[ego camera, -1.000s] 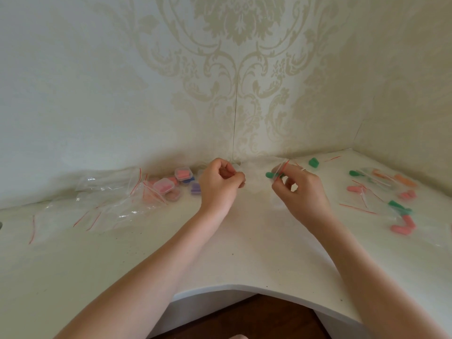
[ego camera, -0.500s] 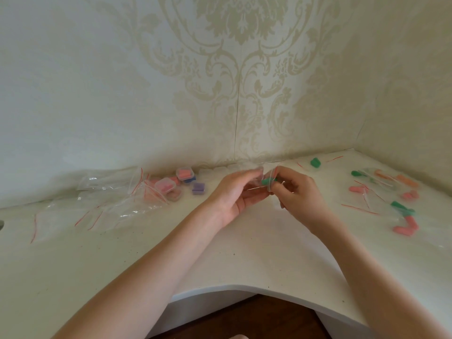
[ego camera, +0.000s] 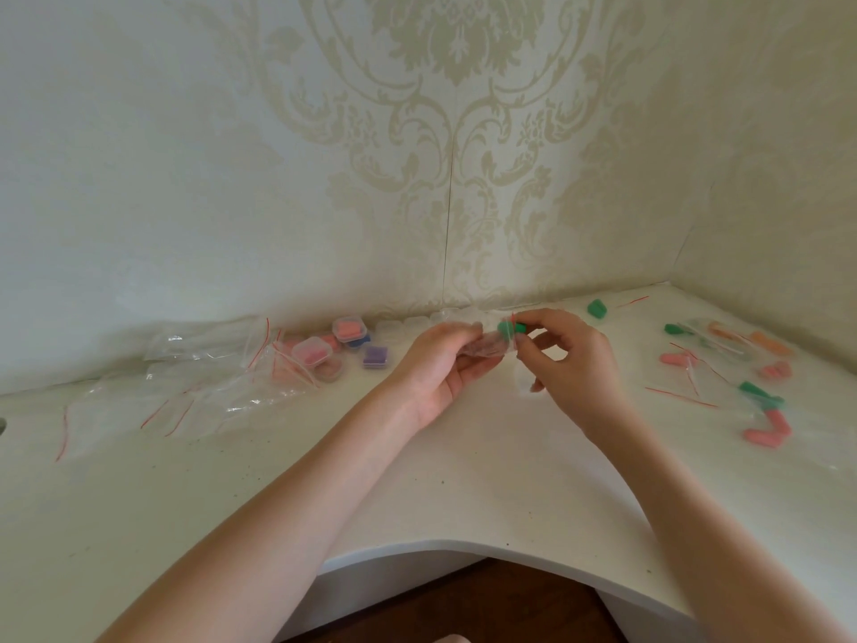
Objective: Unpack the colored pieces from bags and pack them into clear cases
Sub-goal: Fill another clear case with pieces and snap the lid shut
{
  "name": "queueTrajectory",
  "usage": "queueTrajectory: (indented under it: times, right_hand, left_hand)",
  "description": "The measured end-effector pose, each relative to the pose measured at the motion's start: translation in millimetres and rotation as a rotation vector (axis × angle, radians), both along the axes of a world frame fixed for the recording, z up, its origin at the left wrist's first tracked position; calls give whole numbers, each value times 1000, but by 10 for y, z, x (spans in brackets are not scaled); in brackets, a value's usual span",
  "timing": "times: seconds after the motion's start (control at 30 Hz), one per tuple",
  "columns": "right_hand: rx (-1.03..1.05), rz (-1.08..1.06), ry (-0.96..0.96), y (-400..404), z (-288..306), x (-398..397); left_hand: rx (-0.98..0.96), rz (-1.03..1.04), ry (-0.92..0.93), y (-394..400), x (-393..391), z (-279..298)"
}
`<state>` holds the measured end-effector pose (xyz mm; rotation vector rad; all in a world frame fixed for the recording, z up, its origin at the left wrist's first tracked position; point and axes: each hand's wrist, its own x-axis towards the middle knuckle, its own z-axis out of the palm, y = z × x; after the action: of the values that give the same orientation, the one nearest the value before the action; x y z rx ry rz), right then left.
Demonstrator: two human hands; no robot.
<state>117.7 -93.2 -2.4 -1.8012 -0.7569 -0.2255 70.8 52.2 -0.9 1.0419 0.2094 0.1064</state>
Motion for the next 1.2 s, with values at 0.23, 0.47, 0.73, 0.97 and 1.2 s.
queueTrajectory:
  times: [0.23, 0.47, 0.73, 0.97, 1.2]
  right_hand:
    - [-223, -81, -304, -26, -78, 96]
    - [-429, -44, -376, -65, -84, 121]
    - [-143, -20, -96, 10, -68, 81]
    - [151, -254, 92, -46, -20, 126]
    - [147, -263, 237, -109, -39, 125]
  left_hand:
    - [92, 42, 3, 13, 31, -60]
    - [82, 23, 25, 0, 13, -59]
    - [358, 248, -27, 71, -45, 18]
    - [384, 696, -88, 576, -214, 244]
    - [833, 1051, -50, 1303, -763, 322]
